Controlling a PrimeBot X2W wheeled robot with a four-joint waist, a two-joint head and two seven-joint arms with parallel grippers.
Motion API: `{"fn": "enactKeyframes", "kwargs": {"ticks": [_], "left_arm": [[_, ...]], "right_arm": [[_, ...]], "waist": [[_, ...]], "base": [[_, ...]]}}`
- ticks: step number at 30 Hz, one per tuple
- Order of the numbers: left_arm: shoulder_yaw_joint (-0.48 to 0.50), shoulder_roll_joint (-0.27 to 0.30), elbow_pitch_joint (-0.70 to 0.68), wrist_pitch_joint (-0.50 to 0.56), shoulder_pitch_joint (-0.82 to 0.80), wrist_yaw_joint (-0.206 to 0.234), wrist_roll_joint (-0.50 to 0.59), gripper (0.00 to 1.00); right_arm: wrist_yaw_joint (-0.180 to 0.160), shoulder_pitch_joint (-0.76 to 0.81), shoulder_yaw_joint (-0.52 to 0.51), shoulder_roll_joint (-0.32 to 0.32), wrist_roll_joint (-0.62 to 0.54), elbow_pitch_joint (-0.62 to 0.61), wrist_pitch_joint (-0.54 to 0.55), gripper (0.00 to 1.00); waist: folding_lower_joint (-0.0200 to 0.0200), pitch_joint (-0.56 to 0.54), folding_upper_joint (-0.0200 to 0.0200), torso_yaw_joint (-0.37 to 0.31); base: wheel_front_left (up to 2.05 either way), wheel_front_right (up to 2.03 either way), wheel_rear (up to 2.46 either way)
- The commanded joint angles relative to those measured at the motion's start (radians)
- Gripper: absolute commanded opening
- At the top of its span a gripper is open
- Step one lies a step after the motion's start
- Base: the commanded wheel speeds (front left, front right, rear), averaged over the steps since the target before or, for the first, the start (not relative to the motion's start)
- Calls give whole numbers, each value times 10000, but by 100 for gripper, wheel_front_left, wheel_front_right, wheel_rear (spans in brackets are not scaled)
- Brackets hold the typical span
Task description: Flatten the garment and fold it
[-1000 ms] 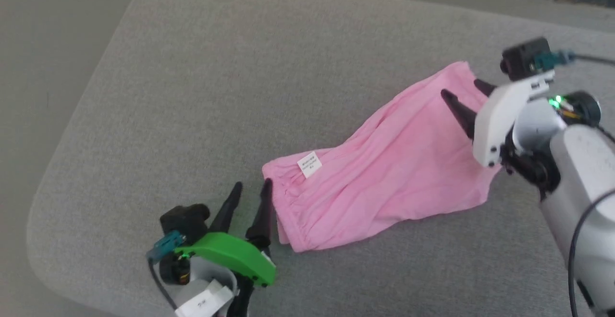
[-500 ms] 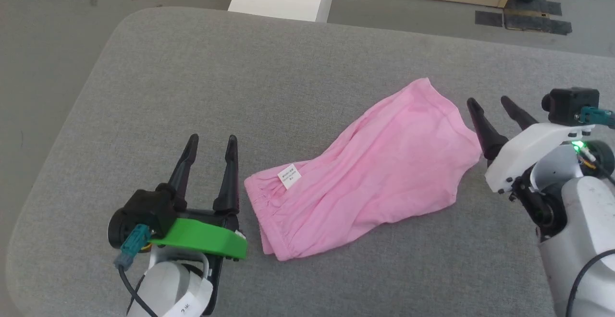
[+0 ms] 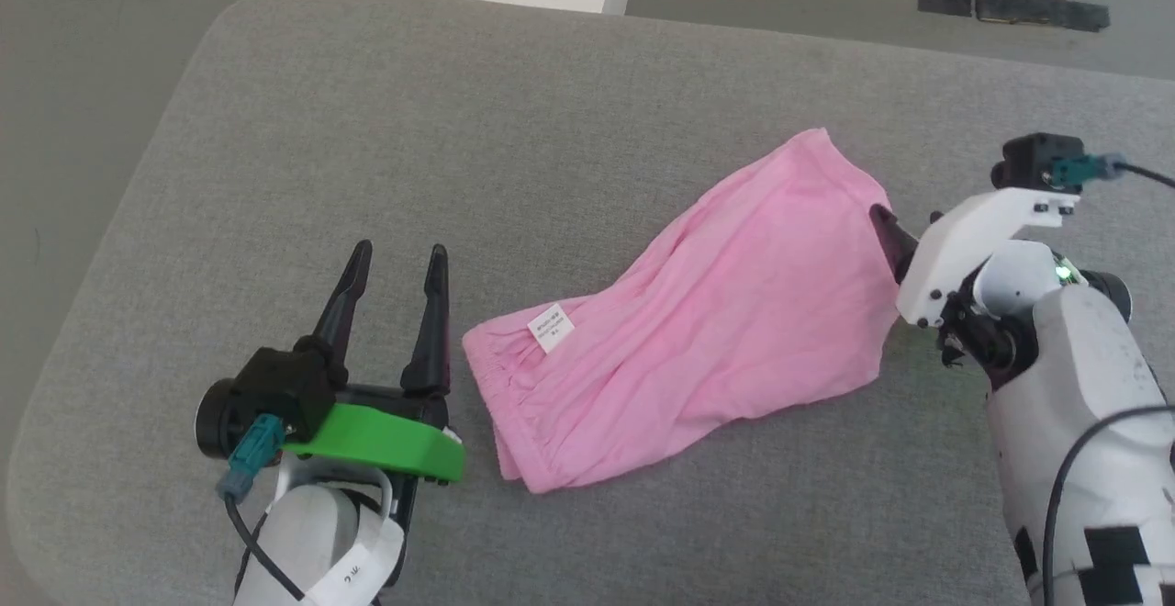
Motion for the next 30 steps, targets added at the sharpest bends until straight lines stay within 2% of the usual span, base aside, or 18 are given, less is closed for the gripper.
{"fn": "enactKeyframes", "kwargs": {"ticks": [1, 9, 16, 17, 18, 19, 20, 21, 30], "left_arm": [[4, -40, 34, -46, -117, -57, 34, 100], [-332, -45, 15, -47, -256, 93, -362, 100], [-399, -46, -24, -47, -336, 254, -539, 100], [-394, -46, -35, -47, -332, 268, -544, 100], [-389, -46, -44, -47, -323, 277, -545, 100], [-385, -46, -57, -47, -314, 289, -546, 100], [-383, -46, -66, -47, -309, 298, -547, 100], [-379, -46, -74, -47, -306, 308, -547, 100], [-276, -46, 62, -47, -312, 313, -500, 100]], "right_arm": [[-15, -275, -105, 19, -282, 275, 269, 100], [-15, -1326, -59, 15, -1880, 1401, 2223, 100], [-15, -1564, -157, 3, -2041, 1768, 3558, 98], [-15, -1568, -160, 14, -1934, 1816, 3781, 76], [-15, -1566, -169, 22, -1842, 1834, 3934, 44], [-15, -1565, -178, 32, -1719, 1824, 4074, 29], [-15, -1559, -199, 38, -1622, 1786, 4126, 7], [-15, -1544, -233, 46, -1462, 1737, 4173, 0], [-15, -1126, 531, 71, -444, 866, 4084, 0]], "waist": [[0, 95, 0, 93], [0, 532, 0, 479], [0, 712, 0, 677], [0, 718, 0, 685], [0, 722, 0, 688], [0, 727, 0, 689], [0, 729, 0, 690], [0, 733, 0, 691], [0, 628, 0, 422]], "base": [[0, 0, 0], [0, 0, 0], [0, 0, 0], [0, 0, 0], [0, 0, 0], [0, 0, 0], [0, 0, 0], [0, 0, 0], [0, 0, 0]]}}
